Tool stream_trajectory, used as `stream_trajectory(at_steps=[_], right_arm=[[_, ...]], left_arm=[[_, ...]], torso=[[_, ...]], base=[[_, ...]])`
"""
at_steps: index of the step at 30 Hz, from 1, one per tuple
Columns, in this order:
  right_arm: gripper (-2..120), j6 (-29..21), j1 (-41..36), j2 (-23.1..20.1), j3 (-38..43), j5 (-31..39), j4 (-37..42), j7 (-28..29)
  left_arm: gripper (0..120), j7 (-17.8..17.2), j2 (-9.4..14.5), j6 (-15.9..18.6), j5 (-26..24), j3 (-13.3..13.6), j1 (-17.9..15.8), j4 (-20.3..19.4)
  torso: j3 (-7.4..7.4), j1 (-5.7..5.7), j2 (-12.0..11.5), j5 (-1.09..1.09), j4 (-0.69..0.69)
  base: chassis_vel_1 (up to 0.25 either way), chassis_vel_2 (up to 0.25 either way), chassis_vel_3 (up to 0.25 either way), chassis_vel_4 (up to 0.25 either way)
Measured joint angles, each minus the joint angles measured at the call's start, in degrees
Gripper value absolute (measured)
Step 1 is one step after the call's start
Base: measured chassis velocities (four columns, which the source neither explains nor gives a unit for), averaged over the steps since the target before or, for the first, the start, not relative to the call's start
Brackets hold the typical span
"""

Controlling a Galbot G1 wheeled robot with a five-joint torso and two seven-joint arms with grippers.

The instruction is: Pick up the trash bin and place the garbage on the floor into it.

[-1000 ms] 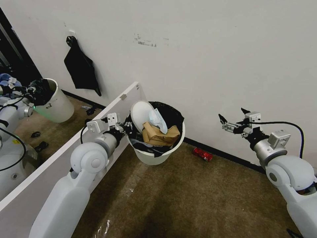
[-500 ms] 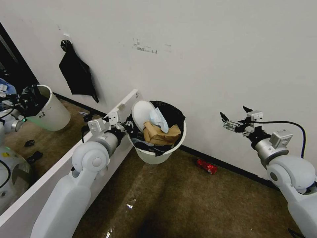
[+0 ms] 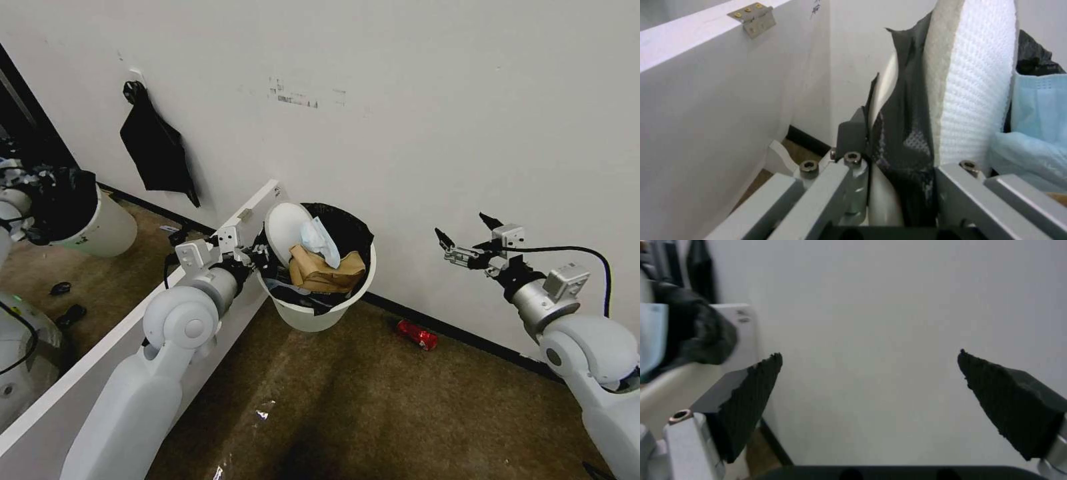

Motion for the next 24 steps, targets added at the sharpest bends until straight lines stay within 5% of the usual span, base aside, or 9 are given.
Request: stream_trajectory(at_steps=[14, 24], right_arm=[[100, 2.8, 0.7, -1.1, -0.3, 0.9, -2.0, -12.7], [100, 4.0, 0.7, -0.9, -0.4, 0.5, -3.3, -13.9]], left_arm=[[4, 0.0, -0.4, 0.0, -0.2, 0.1, 0.0, 0.3], [4, 0.0, -0.3, 0.0, -0.5, -0.1, -0.5, 0.6]], torso=[[0.0, 0.0, 0.0, 0.0, 0.0], [0.0, 0.0, 0.0, 0.0, 0.0]], base=[[0.0, 0.0, 0.0, 0.0], [-0.028, 0.02, 0.033, -0.028]])
